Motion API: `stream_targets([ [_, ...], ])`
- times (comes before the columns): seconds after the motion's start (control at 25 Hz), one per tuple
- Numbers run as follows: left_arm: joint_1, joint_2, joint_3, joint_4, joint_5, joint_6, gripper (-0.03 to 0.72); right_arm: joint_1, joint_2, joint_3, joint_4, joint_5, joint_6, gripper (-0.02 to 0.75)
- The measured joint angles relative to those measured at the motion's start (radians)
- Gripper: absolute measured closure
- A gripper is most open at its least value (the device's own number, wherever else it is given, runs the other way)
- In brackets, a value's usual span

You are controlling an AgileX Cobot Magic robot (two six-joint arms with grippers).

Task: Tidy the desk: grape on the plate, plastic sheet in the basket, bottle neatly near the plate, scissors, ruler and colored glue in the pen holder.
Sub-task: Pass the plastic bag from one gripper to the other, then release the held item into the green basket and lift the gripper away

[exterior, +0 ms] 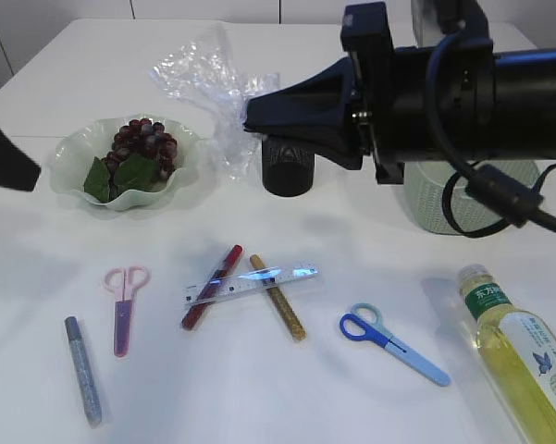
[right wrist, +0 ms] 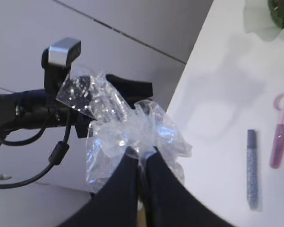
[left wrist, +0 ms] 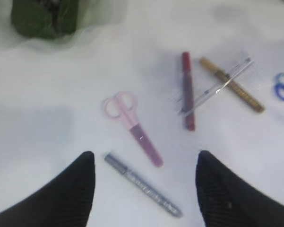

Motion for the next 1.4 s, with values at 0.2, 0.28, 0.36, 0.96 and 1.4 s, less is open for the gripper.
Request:
stream_targets([
  [0.2,0.0,0.06,0.0,0.186,0.069,-0.142,0.201,0.0,0.0,0.0,0.002,-0.155,-0.033,0.722],
  [0.28,0.0,0.063,0.0,0.2,0.078,-0.15,0.201,0.0,0.0,0.0,0.002,-0.237,-0.055,0.722],
  [0.36,0.0,0.065,0.0,0.201,0.079,-0.155,0.202,0.0,0.0,0.0,0.002,-0.311,-0.085,0.722],
  [0.96,0.0,0.065,0.0,0.19,0.082,-0.157,0.216,-0.205,0.0,0.0,-0.309,-0.493,-0.118,0.722],
  [1.4,0.0,0.065,0.0,0.185,0.082,-0.157,0.23,-0.297,0.158,-0.135,-0.426,-0.635,-0.125,0.722],
])
